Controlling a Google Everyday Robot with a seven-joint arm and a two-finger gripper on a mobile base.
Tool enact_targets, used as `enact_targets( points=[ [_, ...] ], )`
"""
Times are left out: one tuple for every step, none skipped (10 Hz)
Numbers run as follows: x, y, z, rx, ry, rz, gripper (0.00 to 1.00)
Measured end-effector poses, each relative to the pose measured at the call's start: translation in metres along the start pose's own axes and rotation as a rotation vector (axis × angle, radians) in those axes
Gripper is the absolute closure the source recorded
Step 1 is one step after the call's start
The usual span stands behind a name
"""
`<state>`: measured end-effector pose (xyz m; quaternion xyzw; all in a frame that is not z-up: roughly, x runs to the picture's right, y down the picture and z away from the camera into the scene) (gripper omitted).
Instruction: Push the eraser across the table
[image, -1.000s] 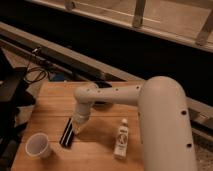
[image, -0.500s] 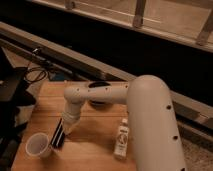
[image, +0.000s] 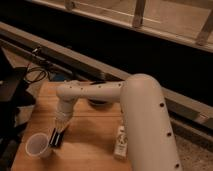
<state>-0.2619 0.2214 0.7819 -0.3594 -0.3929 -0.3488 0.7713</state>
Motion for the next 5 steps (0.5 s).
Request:
enact_targets(
  points=[
    [-0.005, -0.004, 0.001, -0.002, 0.002, -0.008, 1.00],
    [-0.007, -0.009, -0.004, 0.017, 0.016, 0.004, 1.00],
    [-0.007, -0.009, -0.008, 0.023, 0.018, 0.005, 1.00],
    [-0.006, -0.007, -0.010, 0.020, 0.017, 0.004, 1.00],
    [-0.005, -0.006, -0.006, 0.013, 0.018, 0.000, 1.00]
  ],
)
